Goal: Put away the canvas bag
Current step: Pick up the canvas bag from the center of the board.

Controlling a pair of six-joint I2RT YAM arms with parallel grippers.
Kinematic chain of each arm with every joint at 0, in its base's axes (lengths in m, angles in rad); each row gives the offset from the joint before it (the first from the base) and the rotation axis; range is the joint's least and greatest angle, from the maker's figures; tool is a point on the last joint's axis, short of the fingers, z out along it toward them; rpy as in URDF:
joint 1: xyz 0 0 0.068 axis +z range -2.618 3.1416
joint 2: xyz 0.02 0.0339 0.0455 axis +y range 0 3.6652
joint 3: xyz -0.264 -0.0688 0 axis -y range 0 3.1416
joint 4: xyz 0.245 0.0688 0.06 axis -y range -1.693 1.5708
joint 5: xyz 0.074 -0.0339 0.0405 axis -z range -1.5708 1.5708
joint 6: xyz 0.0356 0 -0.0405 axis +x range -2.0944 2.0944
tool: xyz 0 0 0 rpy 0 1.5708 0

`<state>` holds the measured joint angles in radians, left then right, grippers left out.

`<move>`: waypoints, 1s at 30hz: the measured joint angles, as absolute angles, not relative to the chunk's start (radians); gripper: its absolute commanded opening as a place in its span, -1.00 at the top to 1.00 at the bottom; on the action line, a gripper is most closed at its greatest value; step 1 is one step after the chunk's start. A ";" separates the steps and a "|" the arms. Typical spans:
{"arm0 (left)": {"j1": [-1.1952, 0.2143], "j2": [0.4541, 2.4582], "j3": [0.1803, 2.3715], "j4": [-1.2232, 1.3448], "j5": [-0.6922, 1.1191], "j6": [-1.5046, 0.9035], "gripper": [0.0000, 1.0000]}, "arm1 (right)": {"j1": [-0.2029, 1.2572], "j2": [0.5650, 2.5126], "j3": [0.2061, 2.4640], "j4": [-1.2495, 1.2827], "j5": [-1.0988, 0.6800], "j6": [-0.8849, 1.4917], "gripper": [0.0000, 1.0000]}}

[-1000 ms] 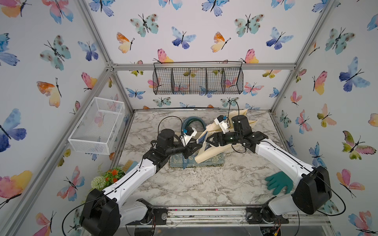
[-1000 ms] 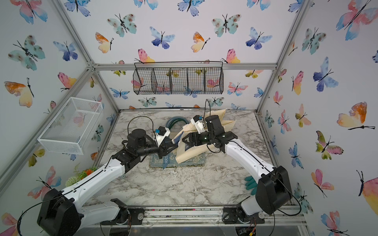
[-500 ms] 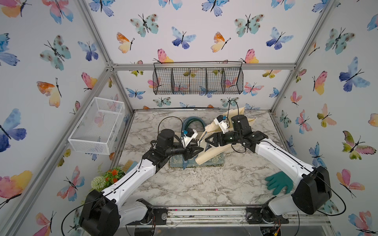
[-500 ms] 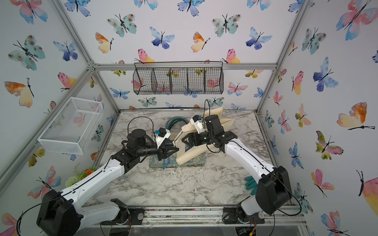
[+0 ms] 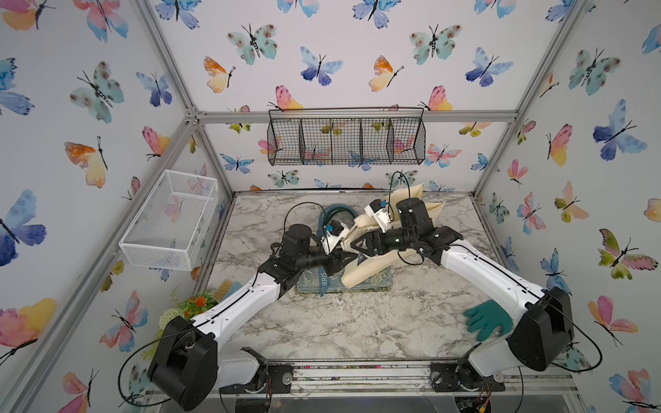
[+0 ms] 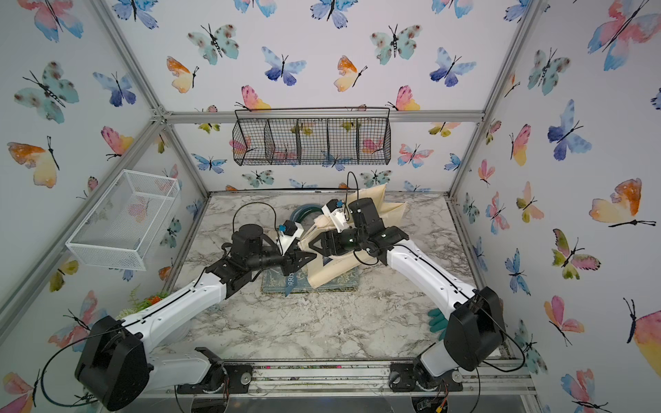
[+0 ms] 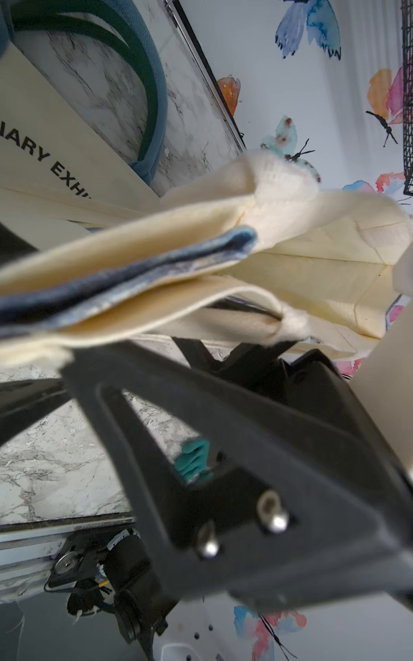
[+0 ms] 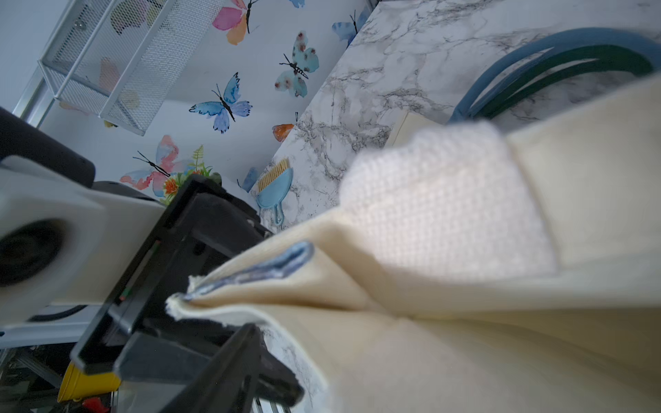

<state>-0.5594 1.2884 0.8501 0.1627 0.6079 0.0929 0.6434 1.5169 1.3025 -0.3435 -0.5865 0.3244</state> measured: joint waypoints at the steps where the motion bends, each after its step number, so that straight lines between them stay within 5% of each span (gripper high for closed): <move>1: -0.559 1.296 0.855 0.163 0.601 0.092 0.16 | 0.650 1.521 1.306 -0.344 -0.586 0.321 -0.45; 20: -0.564 1.274 0.756 0.213 0.471 0.064 0.20 | 0.656 1.523 1.357 -0.385 -0.542 0.301 -0.48; 24: -0.565 1.274 0.749 0.212 0.411 0.041 0.67 | 0.656 1.522 1.357 -0.385 -0.533 0.295 -0.48; 30: -0.565 1.269 0.768 0.186 0.367 0.043 1.00 | 0.656 1.522 1.365 -0.424 -0.496 0.260 -0.54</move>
<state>-0.5652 1.2690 0.7681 0.1856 0.3668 0.0425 0.6563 1.5223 1.3651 -0.4240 -0.4965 0.2604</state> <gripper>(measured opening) 0.068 0.761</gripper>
